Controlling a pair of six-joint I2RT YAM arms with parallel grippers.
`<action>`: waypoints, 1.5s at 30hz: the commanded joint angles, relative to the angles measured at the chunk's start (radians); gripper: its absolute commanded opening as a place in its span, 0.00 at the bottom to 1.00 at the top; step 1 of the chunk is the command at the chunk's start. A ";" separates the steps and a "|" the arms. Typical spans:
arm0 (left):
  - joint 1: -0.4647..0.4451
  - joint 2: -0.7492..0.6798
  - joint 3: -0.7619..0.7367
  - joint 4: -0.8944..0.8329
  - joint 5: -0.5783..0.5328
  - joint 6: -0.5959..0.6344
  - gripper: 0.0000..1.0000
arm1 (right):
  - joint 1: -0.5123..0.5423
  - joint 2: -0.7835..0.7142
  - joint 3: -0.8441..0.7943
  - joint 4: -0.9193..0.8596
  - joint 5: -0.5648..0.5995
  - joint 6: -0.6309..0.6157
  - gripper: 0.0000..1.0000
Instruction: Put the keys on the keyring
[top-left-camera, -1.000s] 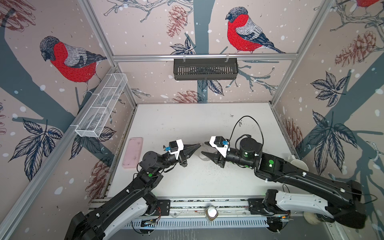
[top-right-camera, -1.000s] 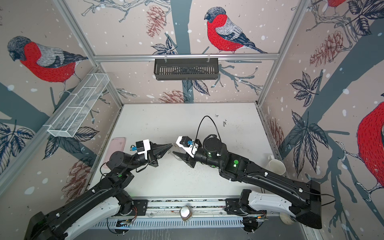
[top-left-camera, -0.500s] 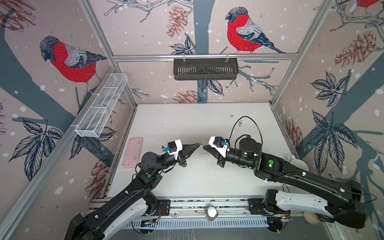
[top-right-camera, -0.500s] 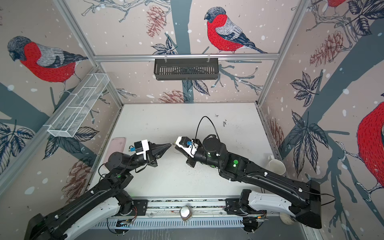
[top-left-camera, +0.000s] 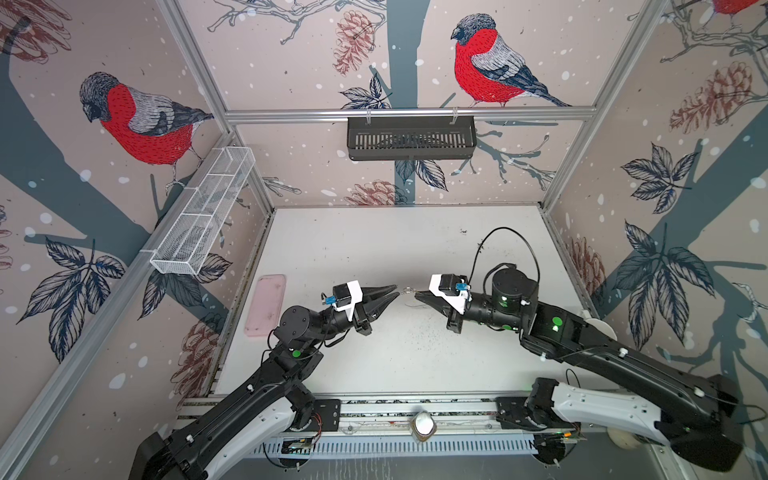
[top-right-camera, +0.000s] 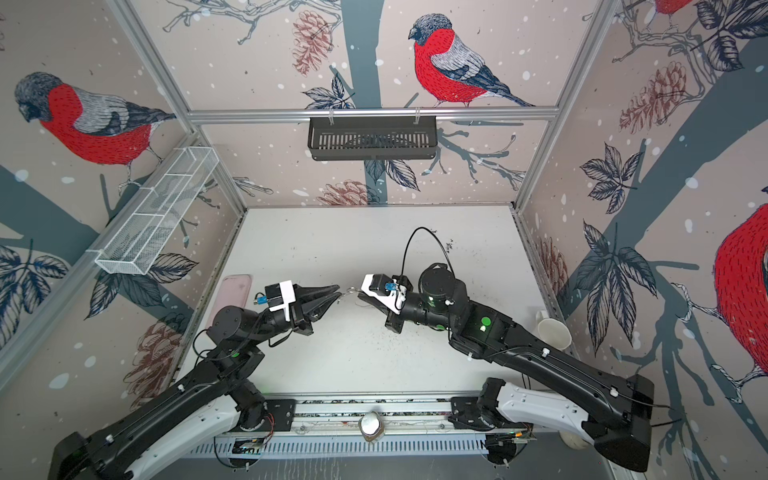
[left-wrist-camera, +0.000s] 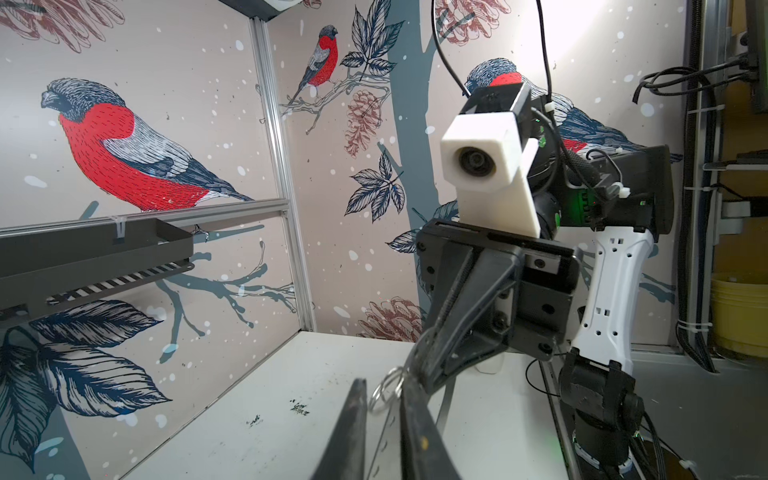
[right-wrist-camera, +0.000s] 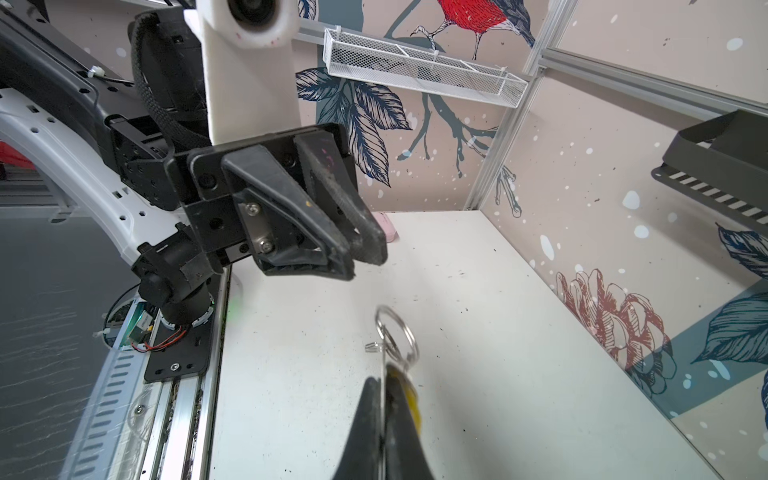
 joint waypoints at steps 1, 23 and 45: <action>0.002 -0.022 -0.003 -0.028 -0.027 0.020 0.23 | -0.036 -0.007 0.014 -0.018 -0.117 -0.018 0.00; 0.001 -0.080 0.020 -0.333 -0.036 0.143 0.25 | -0.165 0.034 0.125 -0.121 -0.380 -0.053 0.00; 0.002 -0.027 0.044 -0.334 0.022 0.156 0.10 | -0.183 0.051 0.130 -0.124 -0.399 -0.054 0.00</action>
